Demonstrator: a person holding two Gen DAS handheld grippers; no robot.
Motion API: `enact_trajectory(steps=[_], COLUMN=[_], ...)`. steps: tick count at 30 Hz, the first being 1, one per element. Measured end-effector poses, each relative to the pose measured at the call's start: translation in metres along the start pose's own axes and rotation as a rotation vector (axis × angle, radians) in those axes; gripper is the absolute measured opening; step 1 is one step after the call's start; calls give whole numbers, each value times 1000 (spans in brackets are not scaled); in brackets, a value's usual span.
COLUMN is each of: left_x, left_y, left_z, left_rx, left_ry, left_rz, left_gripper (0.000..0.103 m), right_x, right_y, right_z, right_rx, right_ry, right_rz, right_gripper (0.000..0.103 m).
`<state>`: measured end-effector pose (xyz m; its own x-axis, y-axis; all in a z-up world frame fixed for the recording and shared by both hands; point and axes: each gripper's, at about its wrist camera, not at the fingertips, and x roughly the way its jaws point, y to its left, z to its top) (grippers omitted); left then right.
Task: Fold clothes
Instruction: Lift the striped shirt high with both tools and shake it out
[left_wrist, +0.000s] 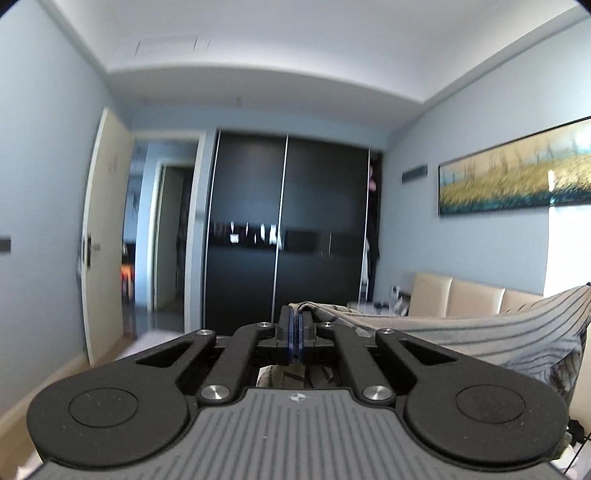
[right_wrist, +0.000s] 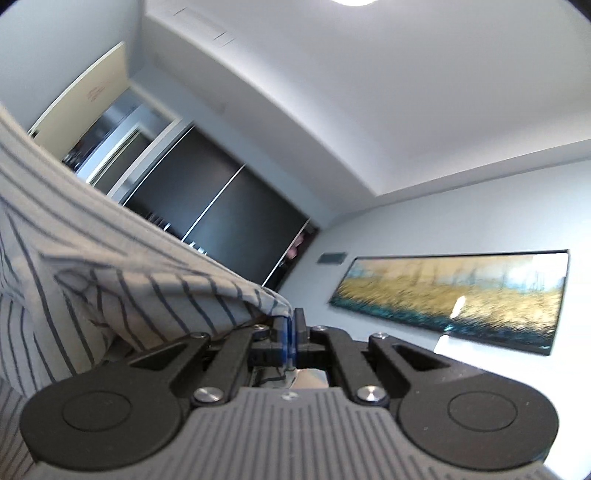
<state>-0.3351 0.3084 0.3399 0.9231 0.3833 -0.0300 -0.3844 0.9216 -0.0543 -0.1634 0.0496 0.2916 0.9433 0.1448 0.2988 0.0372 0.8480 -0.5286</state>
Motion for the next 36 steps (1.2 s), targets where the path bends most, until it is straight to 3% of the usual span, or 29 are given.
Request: enact_trajectory(steps=[9,16,20,27,36], left_x=[-51,-45,-9,89,238], left_y=[1,18,26,46,88], left_z=[15,14,-5,-70,-202], left_rx=[32,-32,-46,-84,-84], left_ry=[-100,-5,94,320,610], left_rz=[-58,-133,-127,-96,-31], left_gripper=[1,1,1,1,1], right_x=[-51,-52,-29,55,192], right_y=[-48,-53,-38,39,170], right_z=[24,27,12,-52,-164], right_rx=[103,123,119,75,5], right_ry=[-175,-204,-150,3,257], right_rz=[-69,-48,-2,124,306], right_gripper=[2,2,2,2,2])
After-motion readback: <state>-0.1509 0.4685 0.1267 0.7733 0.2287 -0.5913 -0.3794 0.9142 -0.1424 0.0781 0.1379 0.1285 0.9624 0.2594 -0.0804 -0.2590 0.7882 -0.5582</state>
